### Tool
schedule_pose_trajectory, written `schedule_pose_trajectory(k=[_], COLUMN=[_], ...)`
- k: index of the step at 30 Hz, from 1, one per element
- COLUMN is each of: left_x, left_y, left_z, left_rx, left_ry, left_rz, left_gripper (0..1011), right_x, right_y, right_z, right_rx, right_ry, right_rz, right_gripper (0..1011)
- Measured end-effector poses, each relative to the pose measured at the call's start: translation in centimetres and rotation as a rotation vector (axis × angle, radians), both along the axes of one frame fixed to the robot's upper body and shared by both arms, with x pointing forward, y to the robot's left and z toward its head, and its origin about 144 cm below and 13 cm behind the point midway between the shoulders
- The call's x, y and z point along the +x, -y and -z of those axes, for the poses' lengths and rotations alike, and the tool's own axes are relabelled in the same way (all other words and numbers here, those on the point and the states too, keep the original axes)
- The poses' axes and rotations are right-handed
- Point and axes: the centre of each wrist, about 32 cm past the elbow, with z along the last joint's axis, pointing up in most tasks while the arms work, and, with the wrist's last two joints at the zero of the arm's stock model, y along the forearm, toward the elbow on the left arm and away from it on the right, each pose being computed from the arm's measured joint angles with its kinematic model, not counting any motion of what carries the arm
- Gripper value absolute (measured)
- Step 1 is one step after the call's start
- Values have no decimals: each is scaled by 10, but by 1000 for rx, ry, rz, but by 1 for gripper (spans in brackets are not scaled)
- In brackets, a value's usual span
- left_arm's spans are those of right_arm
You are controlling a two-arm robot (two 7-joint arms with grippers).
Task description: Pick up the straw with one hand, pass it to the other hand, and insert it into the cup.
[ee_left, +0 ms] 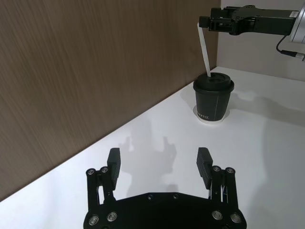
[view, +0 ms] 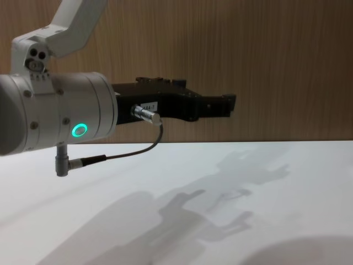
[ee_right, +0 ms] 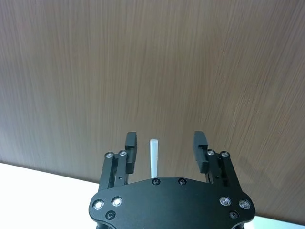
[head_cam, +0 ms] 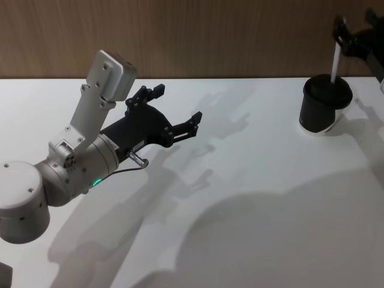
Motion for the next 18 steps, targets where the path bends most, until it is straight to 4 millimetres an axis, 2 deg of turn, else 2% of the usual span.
schedule_pose_trajectory(k=[2,3,5,7,8,12,18], left_x=[0,0,0,0,0,0,1], left_y=[0,0,0,0,0,0,2], left_z=[0,0,0,0,0,0,0], left_rx=[0,0,0,0,0,0,-10], left_ry=[0,0,0,0,0,0,2], left_rz=[0,0,0,0,0,0,-3], left_gripper=[1003,1003,1002,1003,1003,1003,1003], right_x=[0,0,0,0,0,0,-2], right_y=[0,0,0,0,0,0,-2], right_z=[0,0,0,0,0,0,1], right_rx=[0,0,0,0,0,1,-6], right_ry=[0,0,0,0,-1,-1,2], right_rz=[0,0,-1,-1,-1,-1,-3], right_gripper=[766,766,857,876,940,998,1001])
